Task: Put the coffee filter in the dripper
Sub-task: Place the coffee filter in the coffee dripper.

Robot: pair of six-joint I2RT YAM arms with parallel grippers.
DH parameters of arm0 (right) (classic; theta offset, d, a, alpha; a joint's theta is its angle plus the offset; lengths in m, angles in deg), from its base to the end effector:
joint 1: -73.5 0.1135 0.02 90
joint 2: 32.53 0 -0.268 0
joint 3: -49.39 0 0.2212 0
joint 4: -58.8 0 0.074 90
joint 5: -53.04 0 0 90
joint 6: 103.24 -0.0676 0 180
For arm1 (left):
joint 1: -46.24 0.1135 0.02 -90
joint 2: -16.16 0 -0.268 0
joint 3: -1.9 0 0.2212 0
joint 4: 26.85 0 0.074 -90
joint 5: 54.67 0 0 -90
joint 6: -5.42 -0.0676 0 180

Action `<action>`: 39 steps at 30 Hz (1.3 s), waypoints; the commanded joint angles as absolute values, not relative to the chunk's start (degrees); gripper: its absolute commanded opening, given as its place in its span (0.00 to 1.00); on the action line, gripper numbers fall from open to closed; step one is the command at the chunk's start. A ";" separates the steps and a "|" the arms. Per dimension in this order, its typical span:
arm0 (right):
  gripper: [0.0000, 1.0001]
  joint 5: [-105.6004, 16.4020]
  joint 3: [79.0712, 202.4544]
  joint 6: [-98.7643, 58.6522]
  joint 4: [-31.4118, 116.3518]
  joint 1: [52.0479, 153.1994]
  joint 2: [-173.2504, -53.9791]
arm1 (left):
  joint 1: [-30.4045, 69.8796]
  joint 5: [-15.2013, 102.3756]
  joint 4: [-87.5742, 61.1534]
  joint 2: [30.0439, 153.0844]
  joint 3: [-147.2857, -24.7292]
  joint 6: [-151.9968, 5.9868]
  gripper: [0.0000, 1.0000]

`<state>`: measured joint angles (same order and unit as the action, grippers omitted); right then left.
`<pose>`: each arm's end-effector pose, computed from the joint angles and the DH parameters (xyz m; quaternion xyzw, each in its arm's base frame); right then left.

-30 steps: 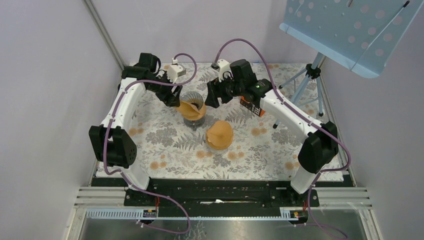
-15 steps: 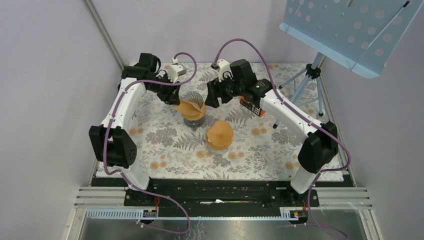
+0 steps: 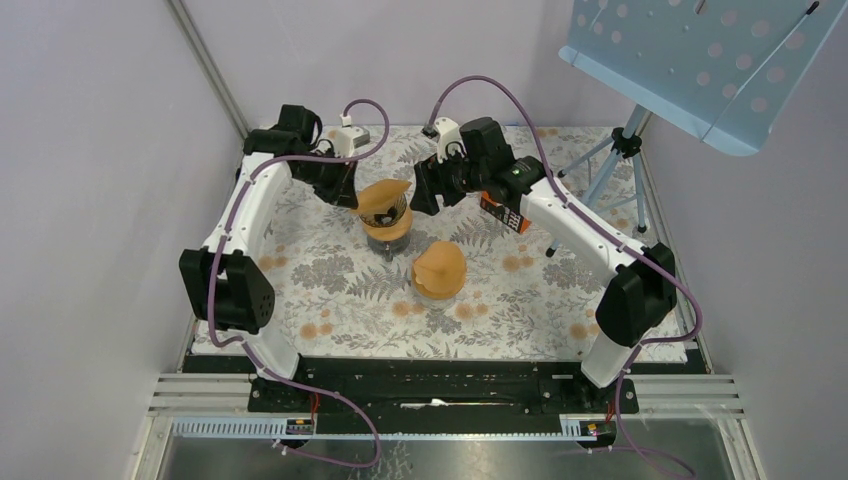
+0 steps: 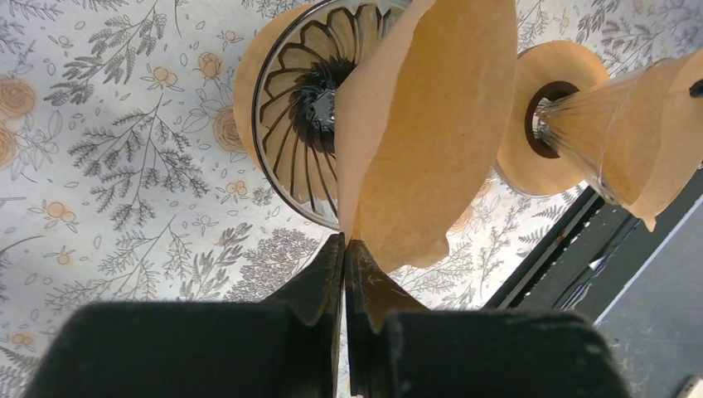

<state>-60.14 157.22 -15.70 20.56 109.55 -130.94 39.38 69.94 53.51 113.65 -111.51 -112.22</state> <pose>0.3051 0.2550 0.3492 -0.3415 0.7778 0.3277 0.4136 0.3167 -0.0768 0.3229 0.3389 0.8697 -0.2472 0.2600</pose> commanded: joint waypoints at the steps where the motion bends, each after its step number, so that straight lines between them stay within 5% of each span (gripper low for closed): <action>1: 0.77 -59.67 160.93 -15.77 19.81 109.69 -130.03 | 39.38 70.71 54.29 114.17 -114.53 -107.98 0.04; 39: 0.73 -59.87 168.05 -19.54 22.20 109.69 -141.30 | 38.15 70.03 61.14 115.76 -117.90 -129.52 0.00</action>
